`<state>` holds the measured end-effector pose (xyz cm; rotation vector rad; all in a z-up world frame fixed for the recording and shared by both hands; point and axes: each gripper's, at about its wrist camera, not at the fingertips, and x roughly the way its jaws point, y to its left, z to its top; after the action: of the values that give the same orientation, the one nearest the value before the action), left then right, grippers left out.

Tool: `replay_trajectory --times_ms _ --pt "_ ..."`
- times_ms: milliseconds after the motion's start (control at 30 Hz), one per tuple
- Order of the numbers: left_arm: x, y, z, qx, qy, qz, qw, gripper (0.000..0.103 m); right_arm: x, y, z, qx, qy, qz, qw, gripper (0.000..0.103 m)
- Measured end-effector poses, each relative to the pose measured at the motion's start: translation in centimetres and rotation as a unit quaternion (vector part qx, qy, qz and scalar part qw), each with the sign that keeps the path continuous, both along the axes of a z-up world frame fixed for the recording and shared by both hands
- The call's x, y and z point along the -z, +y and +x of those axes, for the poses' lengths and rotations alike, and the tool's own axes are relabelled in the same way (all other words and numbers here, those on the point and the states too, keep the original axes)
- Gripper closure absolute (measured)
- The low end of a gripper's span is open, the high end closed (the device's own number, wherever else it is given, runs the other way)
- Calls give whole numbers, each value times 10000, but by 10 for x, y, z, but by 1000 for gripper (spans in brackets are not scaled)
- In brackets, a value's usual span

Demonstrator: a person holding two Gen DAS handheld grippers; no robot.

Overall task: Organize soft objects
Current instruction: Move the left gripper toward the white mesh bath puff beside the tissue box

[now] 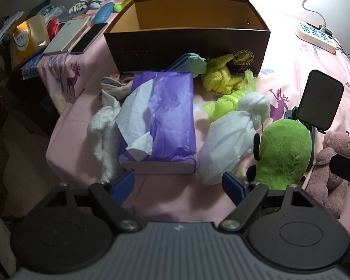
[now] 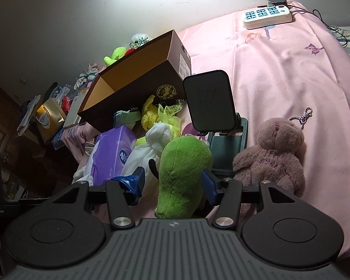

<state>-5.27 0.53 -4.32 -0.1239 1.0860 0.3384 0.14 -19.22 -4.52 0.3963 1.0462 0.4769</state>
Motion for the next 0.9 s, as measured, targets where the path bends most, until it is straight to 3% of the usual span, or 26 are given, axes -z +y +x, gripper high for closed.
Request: replay_trajectory --times_ms 233,633,900 --pt "-1 29 -24 -107 -408 -723 9965 17 -1 -5 0 73 -62 17 10000 66" --pt "-14 93 -54 -539 -1184 -940 9870 16 6 17 7 -20 30 -37 10000 66" --pt "-15 96 -29 223 -1298 -612 9894 15 4 30 18 210 37 -197 9996 66"
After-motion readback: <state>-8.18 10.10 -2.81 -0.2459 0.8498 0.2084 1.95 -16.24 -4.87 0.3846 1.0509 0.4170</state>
